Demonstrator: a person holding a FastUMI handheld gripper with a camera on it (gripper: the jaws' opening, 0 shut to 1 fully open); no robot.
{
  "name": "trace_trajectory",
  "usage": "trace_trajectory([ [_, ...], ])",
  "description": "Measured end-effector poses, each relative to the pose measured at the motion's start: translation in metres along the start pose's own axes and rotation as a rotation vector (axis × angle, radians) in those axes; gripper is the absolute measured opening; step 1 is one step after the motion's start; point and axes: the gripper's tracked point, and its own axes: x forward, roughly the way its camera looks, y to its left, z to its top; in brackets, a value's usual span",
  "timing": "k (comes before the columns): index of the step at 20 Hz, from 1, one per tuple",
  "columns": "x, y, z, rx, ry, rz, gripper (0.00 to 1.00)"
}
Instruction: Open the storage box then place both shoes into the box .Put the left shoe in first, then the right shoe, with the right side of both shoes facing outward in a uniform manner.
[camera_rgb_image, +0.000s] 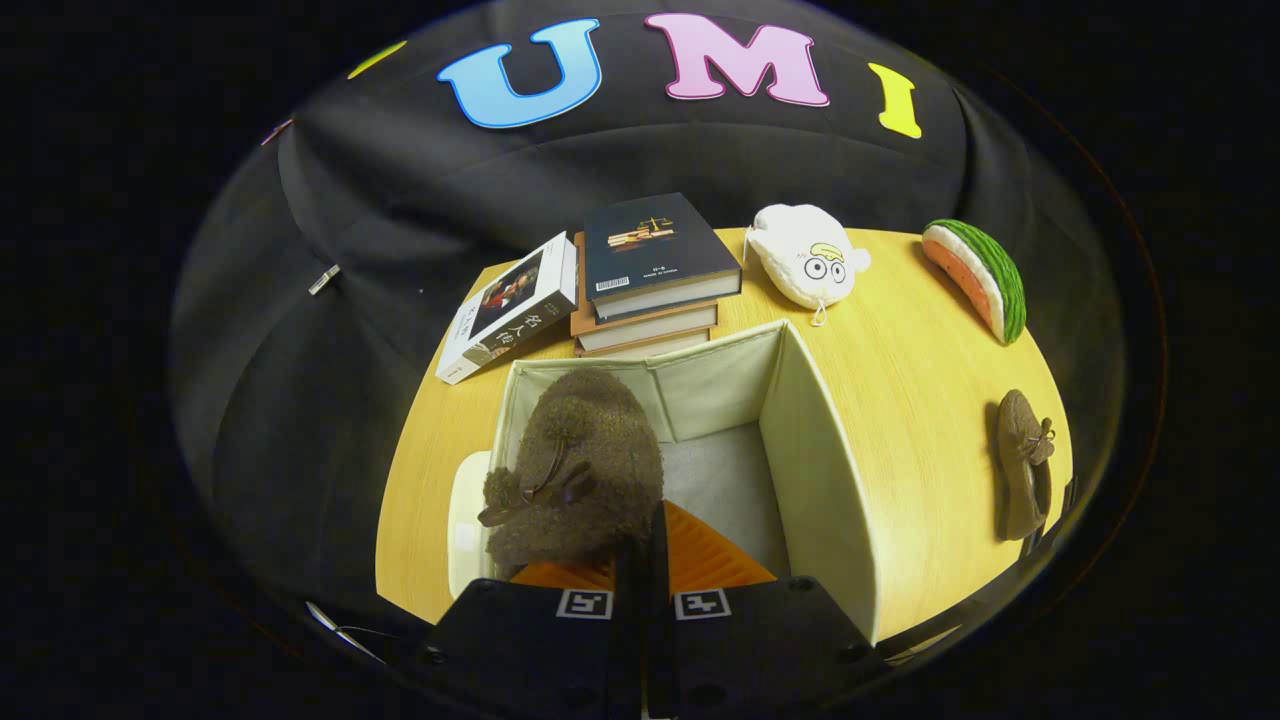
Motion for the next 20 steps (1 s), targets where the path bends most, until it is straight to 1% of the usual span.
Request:
trace_trajectory([
  [3,0.0,0.006,-0.003,0.023,0.013,0.035,0.08],
  [5,-0.002,0.007,-0.011,0.011,0.027,0.045,0.28],
  [8,-0.008,0.019,-0.018,0.014,0.029,0.1,0.6],
  [10,-0.016,0.012,-0.019,0.003,0.019,0.093,0.82],
  [11,-0.02,0.008,-0.019,0.004,0.014,0.089,0.88],
  [12,-0.025,0.003,-0.017,0.01,0.005,0.087,0.97],
  [14,-0.039,-0.013,-0.01,0.018,-0.015,0.075,0.98],
  [15,-0.046,-0.028,-0.004,0.018,-0.029,0.056,0.98],
  [17,-0.063,-0.065,0.012,0.009,-0.063,-0.004,0.98],
  [20,-0.089,-0.133,0.036,-0.001,-0.119,-0.111,0.98],
])
